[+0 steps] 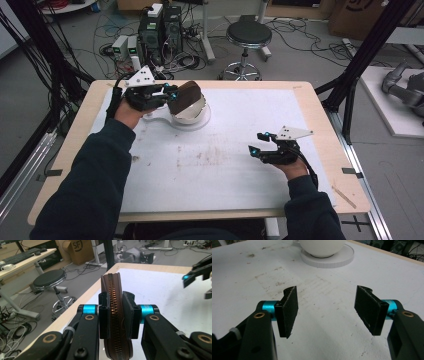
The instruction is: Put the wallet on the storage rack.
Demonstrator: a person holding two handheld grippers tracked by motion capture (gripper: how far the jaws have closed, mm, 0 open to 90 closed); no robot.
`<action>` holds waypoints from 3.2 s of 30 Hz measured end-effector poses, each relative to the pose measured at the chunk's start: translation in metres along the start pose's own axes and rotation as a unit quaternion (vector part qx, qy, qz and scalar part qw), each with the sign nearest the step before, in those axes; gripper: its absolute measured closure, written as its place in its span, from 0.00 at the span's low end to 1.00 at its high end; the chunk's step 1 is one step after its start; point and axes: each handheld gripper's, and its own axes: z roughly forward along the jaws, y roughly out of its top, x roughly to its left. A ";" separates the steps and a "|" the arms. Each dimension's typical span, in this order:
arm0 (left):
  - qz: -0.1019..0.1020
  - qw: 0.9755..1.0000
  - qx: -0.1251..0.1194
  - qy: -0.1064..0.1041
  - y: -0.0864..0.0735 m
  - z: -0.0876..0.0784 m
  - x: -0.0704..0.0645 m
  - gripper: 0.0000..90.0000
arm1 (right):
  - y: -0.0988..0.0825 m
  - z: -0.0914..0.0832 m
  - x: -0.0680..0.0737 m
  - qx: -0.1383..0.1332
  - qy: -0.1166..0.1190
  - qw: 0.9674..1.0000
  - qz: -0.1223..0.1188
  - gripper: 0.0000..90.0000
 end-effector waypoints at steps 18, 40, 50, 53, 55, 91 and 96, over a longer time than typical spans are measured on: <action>0.016 0.999 0.014 0.033 -0.027 0.036 0.009 0.85 | -0.002 -0.002 -0.002 0.007 0.000 1.000 0.000 0.40; -0.141 0.987 0.051 0.062 -0.058 0.051 0.012 0.43 | -0.004 -0.005 -0.003 0.006 -0.002 1.000 0.001 0.40; -0.188 0.978 -0.012 0.085 -0.070 0.006 0.010 0.40 | -0.003 -0.006 -0.003 0.005 -0.010 1.000 -0.002 0.39; -0.188 0.978 -0.030 0.087 -0.076 -0.012 0.004 0.39 | -0.004 -0.007 -0.005 0.004 -0.020 1.000 0.003 0.37; -0.183 0.978 -0.035 0.097 -0.081 -0.023 -0.001 0.32 | -0.004 -0.007 -0.006 0.005 -0.029 1.000 0.007 0.34; -0.197 0.968 -0.079 0.130 -0.124 -0.071 -0.021 0.46 | -0.008 -0.021 -0.023 0.002 -0.137 0.990 0.043 0.25; -0.199 0.972 -0.055 0.113 -0.102 -0.030 -0.008 0.55 | -0.007 -0.020 -0.023 0.000 -0.135 0.990 0.043 0.25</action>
